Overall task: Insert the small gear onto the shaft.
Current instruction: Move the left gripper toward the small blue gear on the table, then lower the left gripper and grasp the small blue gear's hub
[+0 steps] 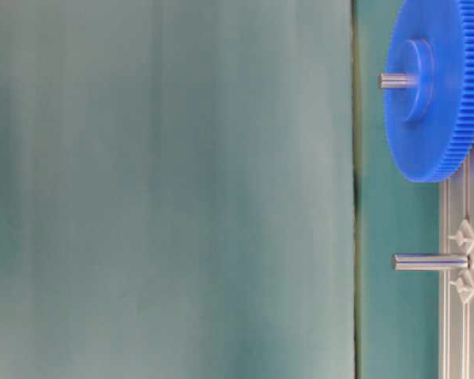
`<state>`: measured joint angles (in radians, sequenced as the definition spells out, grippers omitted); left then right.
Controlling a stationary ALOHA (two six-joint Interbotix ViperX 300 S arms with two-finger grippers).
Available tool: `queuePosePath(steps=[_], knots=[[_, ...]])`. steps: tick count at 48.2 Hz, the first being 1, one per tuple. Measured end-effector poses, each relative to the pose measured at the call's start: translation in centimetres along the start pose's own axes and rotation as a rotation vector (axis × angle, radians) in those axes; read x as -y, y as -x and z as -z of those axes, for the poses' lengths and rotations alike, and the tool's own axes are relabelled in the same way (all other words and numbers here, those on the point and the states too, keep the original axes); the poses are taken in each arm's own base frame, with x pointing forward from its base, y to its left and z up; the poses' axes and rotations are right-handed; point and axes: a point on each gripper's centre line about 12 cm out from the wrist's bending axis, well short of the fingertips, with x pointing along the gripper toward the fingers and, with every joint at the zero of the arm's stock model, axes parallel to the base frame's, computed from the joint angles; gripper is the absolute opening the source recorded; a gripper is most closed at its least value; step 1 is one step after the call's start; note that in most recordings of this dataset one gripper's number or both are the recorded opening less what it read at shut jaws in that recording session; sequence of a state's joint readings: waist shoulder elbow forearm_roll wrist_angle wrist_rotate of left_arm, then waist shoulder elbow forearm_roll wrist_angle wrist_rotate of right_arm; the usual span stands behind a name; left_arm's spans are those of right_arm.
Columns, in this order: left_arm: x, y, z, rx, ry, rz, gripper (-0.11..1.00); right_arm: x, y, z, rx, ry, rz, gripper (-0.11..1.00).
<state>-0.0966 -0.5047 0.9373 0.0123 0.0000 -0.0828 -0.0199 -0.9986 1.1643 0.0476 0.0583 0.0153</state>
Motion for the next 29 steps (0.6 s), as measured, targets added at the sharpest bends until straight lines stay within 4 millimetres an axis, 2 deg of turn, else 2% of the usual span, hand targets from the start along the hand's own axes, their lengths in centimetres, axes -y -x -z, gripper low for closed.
queuePosePath(steps=[11,17,22,29], knots=[[0.0,-2.6,1.0,-0.080,-0.001,-0.004,-0.01,0.1,0.1,0.7,-0.066,-0.002,0.007,0.41],[0.0,-3.6,1.4,-0.107,-0.001,-0.006,0.07,0.2,0.2,1.1,-0.101,-0.001,0.010,0.41],[-0.1,-4.4,1.7,-0.133,0.001,-0.008,0.26,0.3,0.2,1.3,-0.120,-0.005,0.018,0.41],[-0.1,-5.8,2.0,-0.196,0.019,-0.015,0.67,0.5,0.3,1.4,-0.124,-0.007,0.026,0.41]])
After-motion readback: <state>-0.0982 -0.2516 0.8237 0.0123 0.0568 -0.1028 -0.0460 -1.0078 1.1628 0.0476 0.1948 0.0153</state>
